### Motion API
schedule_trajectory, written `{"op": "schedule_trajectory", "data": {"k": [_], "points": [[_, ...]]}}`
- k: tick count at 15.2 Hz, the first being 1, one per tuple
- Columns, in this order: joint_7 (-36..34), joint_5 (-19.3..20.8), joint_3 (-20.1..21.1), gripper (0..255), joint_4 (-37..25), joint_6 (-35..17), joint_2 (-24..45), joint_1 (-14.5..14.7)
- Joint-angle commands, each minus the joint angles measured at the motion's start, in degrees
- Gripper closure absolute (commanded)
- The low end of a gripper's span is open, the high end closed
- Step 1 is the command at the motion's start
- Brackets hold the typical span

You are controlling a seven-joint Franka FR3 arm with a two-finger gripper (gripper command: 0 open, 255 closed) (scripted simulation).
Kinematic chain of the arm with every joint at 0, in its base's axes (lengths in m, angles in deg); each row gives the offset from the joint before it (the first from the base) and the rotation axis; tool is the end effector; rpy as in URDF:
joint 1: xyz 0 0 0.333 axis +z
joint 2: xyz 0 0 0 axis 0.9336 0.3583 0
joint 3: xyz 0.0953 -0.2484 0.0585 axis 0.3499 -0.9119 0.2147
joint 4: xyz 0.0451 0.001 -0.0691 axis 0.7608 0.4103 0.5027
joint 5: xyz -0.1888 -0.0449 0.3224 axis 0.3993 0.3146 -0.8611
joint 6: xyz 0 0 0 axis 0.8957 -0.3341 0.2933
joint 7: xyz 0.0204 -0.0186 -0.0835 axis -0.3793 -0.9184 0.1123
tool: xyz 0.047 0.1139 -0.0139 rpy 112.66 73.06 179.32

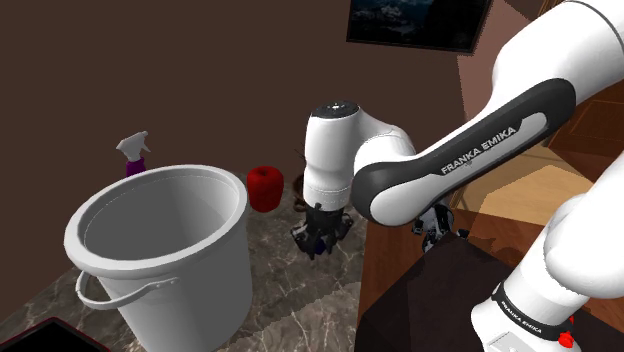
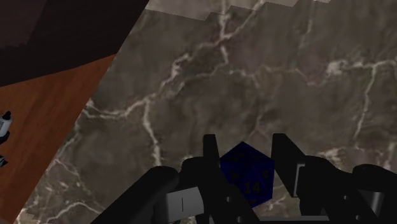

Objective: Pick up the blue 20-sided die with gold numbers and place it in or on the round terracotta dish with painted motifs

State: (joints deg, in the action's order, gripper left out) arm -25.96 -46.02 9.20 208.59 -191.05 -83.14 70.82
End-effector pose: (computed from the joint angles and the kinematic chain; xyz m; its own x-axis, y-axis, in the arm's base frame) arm 0.3532 0.3129 0.2923 0.9561 -0.2882 0.0534 -0.2903 -0.9562 0.0366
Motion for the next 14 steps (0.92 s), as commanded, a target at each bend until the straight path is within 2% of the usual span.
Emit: {"op": "schedule_trajectory", "data": {"k": [1,14], "points": [[0.7,-0.9,-0.2,255,-0.7,1.6,-1.1,0.2],[4.7,-5.3,-2.3,255,-5.9,12.2,-7.7,1.1]]}}
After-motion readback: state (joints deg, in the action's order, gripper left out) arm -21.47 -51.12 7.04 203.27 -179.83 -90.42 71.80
